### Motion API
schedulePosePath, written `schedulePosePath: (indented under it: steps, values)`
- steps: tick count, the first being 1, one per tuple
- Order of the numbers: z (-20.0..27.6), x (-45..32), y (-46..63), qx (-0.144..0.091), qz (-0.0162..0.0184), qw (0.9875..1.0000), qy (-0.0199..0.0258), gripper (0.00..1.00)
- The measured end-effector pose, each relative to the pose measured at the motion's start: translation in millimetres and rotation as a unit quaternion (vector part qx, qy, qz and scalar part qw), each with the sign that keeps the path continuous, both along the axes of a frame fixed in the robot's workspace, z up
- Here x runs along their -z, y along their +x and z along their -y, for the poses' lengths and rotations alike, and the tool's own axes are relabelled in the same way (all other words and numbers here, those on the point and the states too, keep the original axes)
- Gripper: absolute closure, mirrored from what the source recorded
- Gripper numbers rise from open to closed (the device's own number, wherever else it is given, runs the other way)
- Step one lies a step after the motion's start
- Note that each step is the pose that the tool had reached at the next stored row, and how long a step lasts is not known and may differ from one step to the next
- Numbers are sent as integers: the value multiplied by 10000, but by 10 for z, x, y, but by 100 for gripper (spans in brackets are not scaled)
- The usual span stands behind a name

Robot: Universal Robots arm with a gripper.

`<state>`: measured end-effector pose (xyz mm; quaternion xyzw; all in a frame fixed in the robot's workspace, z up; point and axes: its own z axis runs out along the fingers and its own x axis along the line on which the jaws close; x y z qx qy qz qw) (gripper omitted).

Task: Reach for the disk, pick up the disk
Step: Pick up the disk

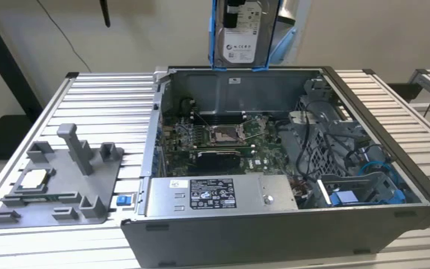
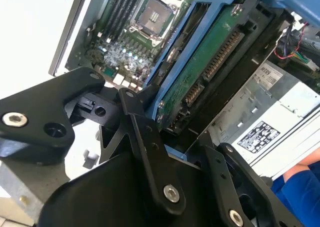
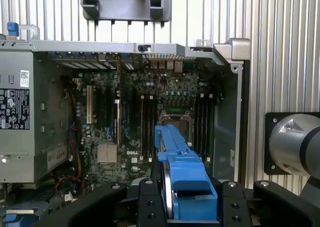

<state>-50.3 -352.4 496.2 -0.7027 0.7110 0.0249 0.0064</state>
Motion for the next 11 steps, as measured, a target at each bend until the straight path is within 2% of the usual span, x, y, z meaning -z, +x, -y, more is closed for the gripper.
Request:
schedulePosePath:
  steps: [8, 9, 11]
  values:
    - [144, 0, 14, 0, -7, 10000, 0, 100]
    - [187, 0, 16, 0, -9, 10000, 0, 100]
    - [231, 0, 18, 0, -11, 10000, 0, 100]
